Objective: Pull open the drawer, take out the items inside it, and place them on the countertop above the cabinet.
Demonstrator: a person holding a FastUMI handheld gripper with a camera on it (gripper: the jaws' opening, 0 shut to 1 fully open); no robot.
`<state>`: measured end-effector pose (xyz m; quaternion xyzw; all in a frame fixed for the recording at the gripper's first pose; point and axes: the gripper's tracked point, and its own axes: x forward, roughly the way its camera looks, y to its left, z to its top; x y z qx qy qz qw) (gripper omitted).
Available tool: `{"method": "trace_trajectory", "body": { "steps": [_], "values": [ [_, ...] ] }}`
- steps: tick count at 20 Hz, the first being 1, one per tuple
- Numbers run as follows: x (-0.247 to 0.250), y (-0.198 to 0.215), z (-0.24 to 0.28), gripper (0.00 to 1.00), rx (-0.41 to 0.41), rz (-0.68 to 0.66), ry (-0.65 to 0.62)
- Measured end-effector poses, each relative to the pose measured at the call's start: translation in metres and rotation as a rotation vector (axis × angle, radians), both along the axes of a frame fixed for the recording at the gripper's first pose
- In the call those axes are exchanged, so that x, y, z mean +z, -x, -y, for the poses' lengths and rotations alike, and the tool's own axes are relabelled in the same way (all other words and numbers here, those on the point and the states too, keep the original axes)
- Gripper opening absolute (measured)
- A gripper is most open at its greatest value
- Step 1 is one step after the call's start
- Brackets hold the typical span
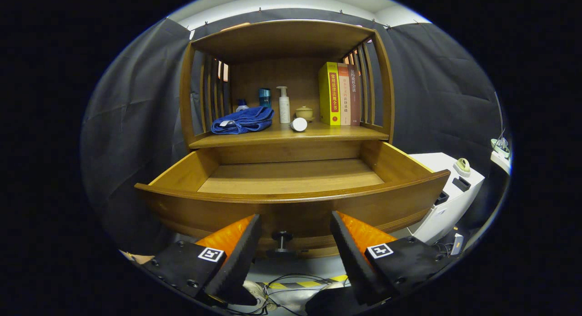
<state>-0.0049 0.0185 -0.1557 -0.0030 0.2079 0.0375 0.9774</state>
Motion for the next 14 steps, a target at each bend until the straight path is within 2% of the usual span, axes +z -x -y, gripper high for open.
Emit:
{"method": "trace_trajectory", "body": {
  "steps": [8,14],
  "values": [
    [-0.006,-0.014,0.001,0.99,-0.011,0.010,0.008],
    [-0.004,-0.059,-0.002,0.99,-0.005,0.027,0.013]
  ]
}}
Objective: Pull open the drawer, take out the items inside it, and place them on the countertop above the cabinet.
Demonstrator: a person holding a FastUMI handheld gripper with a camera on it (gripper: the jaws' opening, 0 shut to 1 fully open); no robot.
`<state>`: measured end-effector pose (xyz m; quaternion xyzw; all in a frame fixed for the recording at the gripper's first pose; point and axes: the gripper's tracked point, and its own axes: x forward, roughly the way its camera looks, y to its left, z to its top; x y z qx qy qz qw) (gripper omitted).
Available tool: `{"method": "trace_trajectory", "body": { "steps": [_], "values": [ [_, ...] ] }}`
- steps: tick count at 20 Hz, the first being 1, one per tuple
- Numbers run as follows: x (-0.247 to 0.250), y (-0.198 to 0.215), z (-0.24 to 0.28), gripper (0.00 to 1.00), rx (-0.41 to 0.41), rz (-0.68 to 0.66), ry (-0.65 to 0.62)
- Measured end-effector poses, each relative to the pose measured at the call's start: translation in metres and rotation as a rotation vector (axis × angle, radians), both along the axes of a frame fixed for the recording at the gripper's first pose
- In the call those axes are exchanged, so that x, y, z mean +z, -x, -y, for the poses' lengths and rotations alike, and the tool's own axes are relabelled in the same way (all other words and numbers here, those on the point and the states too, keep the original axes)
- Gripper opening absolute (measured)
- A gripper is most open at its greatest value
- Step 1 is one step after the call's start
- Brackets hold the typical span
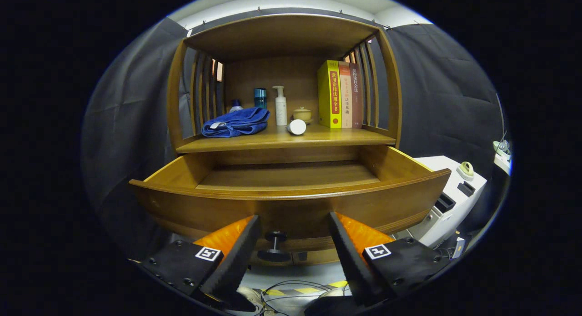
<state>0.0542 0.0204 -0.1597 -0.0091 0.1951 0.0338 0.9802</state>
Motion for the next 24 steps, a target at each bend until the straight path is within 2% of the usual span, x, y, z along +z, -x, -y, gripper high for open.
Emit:
{"method": "trace_trajectory", "body": {
  "steps": [15,24],
  "values": [
    [0.000,-0.100,-0.008,0.99,-0.003,0.031,0.032],
    [-0.002,-0.137,-0.013,0.99,-0.004,0.036,0.039]
  ]
}}
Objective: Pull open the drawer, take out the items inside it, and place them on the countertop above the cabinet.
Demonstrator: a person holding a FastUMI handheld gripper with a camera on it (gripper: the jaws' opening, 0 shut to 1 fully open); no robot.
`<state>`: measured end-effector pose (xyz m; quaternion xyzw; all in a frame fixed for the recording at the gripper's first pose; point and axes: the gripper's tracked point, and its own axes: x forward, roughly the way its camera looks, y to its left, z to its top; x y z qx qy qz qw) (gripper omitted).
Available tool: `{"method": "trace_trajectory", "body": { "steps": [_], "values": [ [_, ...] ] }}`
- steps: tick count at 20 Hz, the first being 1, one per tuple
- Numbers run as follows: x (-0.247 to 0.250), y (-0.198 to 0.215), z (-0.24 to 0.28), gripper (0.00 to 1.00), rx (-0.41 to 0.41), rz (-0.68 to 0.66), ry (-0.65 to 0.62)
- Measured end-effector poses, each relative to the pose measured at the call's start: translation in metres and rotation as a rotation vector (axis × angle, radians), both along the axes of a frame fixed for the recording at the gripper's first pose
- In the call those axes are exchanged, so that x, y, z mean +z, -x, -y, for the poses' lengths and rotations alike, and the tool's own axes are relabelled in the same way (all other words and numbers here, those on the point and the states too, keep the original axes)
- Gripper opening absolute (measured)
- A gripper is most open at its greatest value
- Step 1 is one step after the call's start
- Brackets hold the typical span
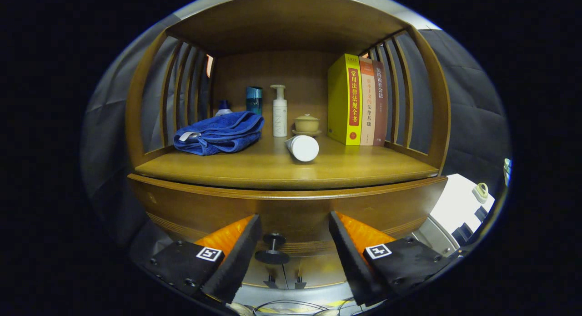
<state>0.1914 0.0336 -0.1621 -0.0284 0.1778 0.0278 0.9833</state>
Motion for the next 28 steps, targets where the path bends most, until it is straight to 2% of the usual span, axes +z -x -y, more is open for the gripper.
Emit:
{"method": "trace_trajectory", "body": {
  "steps": [7,12,16,21,25,28],
  "values": [
    [-0.001,-0.004,0.000,0.98,0.000,-0.007,0.009],
    [0.025,0.009,-0.006,0.99,0.011,-0.005,0.004],
    [0.084,0.008,0.000,0.99,0.013,0.080,0.019],
    [0.183,0.004,0.024,0.99,-0.001,0.168,0.005],
    [0.262,0.014,0.045,0.99,-0.010,0.243,0.002],
    [0.301,0.022,0.055,0.98,-0.012,0.266,0.005]
  ]
}}
